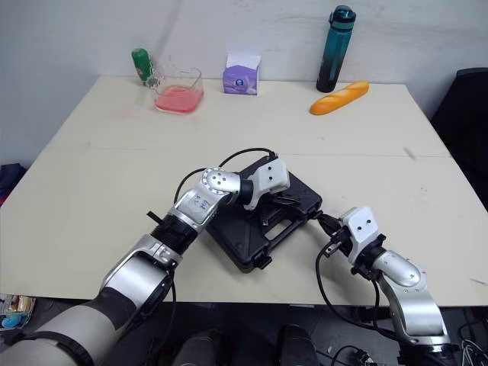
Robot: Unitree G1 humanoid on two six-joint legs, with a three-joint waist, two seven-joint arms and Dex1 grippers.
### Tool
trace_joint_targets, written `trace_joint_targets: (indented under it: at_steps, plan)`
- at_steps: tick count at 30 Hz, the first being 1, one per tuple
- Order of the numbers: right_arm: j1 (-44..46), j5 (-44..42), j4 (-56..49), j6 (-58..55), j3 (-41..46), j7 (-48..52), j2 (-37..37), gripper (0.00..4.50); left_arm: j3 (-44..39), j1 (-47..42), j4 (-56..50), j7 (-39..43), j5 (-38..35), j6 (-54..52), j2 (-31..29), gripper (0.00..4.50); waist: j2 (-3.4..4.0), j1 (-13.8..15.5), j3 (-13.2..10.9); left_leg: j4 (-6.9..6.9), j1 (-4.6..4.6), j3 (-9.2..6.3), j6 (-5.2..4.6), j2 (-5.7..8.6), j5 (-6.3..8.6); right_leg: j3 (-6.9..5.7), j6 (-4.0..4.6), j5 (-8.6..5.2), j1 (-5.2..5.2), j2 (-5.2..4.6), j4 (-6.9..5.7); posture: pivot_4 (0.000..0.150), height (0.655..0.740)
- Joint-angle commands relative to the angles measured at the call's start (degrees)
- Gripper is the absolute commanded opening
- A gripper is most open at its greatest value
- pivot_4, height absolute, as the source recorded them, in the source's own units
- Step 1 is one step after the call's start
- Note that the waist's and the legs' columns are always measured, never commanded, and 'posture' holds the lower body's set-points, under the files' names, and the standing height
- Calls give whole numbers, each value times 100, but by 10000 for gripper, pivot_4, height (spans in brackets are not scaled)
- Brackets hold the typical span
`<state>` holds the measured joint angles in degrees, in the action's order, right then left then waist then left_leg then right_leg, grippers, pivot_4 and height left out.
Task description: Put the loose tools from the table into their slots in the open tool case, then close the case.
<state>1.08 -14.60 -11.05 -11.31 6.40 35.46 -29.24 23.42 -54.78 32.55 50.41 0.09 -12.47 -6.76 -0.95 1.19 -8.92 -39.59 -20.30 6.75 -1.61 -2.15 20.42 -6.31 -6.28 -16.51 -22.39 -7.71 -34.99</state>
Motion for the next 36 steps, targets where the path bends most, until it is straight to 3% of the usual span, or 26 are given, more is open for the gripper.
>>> trace_joint_targets:
  at_steps: [1,26,36]
  plan:
    - [137,-38,-59,95,-28,18,53,86,329,399,736,-24,504,-444,-183,170,0,0,0,0,0,0,0,0,0,0,0,0,0,0,0,1500,7400]
    - [503,-68,101,133,-142,563,-49,86,549,624,519,-78,695,-634,-335,170,-6,-126,55,22,10,-2,6,-10,10,1,7,-4,5,-46,13,1500,7400]
    - [54,-178,-251,359,121,965,-520,86,-284,653,-1272,415,-254,-194,-466,170,50,-123,-3,46,-6,4,41,-4,-11,-3,7,-4,-17,-41,27,1500,7400]
